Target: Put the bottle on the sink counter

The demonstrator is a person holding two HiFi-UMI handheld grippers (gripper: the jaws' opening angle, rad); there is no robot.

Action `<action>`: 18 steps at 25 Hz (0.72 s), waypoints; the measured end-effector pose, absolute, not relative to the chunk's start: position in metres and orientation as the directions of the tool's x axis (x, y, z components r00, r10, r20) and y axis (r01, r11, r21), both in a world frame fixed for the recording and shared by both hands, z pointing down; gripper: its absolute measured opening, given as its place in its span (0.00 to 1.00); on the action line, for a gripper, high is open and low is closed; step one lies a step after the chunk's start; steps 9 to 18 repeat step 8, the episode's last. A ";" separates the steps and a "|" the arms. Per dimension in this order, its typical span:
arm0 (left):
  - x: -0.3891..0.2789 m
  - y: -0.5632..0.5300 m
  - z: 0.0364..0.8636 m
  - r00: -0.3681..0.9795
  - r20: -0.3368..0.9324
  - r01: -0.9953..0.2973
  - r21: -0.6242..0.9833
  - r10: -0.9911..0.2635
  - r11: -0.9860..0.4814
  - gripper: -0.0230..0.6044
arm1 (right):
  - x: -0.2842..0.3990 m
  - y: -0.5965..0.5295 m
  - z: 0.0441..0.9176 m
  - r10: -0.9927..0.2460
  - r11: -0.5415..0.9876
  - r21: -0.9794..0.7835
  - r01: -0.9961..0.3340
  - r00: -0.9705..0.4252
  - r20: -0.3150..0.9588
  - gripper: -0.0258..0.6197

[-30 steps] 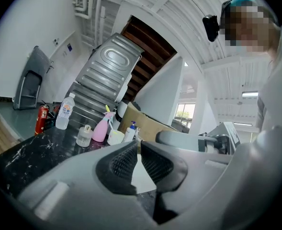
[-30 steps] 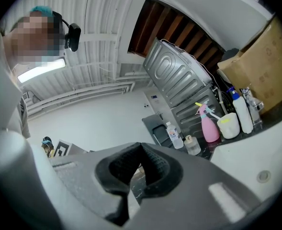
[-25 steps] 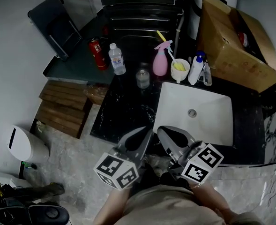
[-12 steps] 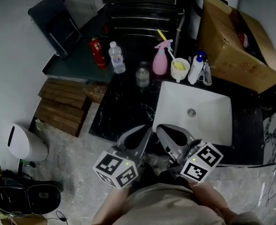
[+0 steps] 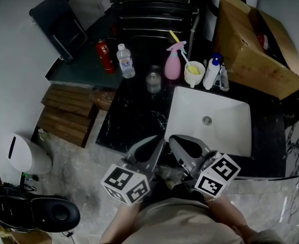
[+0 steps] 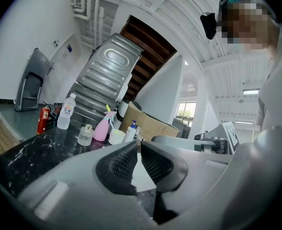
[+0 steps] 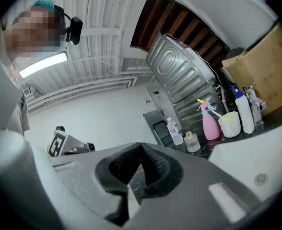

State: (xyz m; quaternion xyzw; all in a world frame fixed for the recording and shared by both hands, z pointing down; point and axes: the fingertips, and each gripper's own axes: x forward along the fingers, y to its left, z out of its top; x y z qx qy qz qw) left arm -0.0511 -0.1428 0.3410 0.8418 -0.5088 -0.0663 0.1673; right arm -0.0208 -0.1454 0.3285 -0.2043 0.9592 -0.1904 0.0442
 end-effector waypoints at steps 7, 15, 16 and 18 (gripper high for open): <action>-0.050 -0.141 0.342 0.468 0.067 -0.839 0.347 -0.881 -0.419 0.05 | -0.021 -0.139 0.328 -0.397 0.858 -0.350 -0.375 -0.918 0.009 0.04; -0.049 -0.141 0.342 0.467 0.070 -0.841 0.343 -0.881 -0.418 0.05 | -0.020 -0.139 0.328 -0.396 0.860 -0.346 -0.376 -0.918 0.012 0.04; -0.049 -0.141 0.342 0.467 0.070 -0.841 0.343 -0.881 -0.418 0.05 | -0.020 -0.139 0.328 -0.396 0.860 -0.346 -0.376 -0.918 0.012 0.04; -0.049 -0.141 0.342 0.467 0.070 -0.841 0.343 -0.881 -0.418 0.05 | -0.020 -0.139 0.328 -0.396 0.860 -0.346 -0.376 -0.918 0.012 0.04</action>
